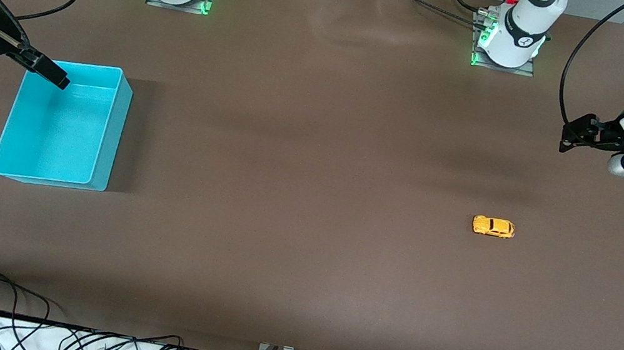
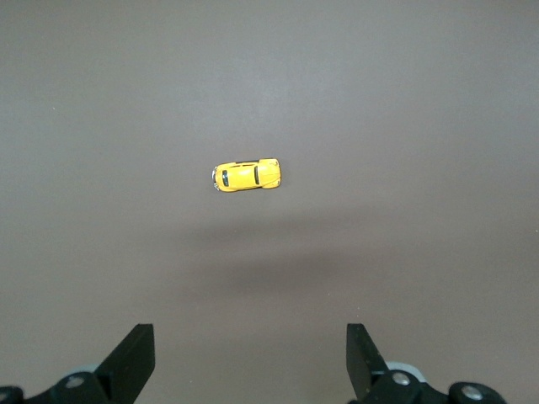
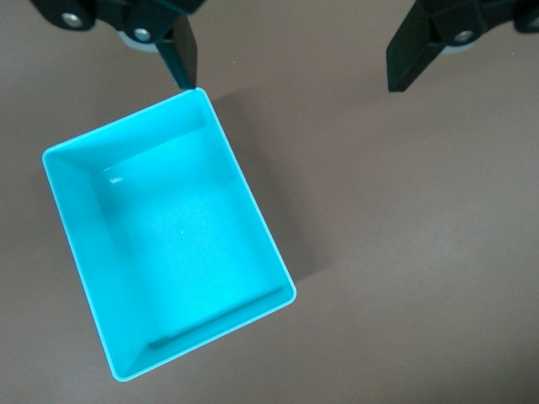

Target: Wind up and store yellow beetle car

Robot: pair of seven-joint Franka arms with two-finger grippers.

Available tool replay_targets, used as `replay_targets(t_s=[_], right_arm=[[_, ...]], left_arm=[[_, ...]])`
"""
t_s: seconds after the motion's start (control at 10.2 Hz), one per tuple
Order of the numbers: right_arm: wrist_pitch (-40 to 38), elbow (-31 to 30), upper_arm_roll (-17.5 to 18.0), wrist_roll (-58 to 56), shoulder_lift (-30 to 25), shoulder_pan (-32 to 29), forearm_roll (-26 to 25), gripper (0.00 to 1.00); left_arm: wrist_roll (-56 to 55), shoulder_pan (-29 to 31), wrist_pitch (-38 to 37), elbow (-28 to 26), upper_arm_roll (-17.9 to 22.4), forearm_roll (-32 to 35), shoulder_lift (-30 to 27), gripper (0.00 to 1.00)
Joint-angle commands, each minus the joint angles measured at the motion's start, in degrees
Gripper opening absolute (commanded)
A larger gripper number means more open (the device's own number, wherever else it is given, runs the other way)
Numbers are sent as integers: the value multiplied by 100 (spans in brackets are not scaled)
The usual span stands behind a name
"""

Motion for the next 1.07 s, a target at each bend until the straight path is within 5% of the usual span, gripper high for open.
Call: replay_targets(t_s=[0.0,0.98], right_arm=[[23,-13,-4,-2,-29,-5,62,100],[23,-13,-4,-2,-29,-5,71,100]], left_arm=[[-7,43,-179,204,-61,5,85,100],[3206,210,-13,300,-43,75,707,100]])
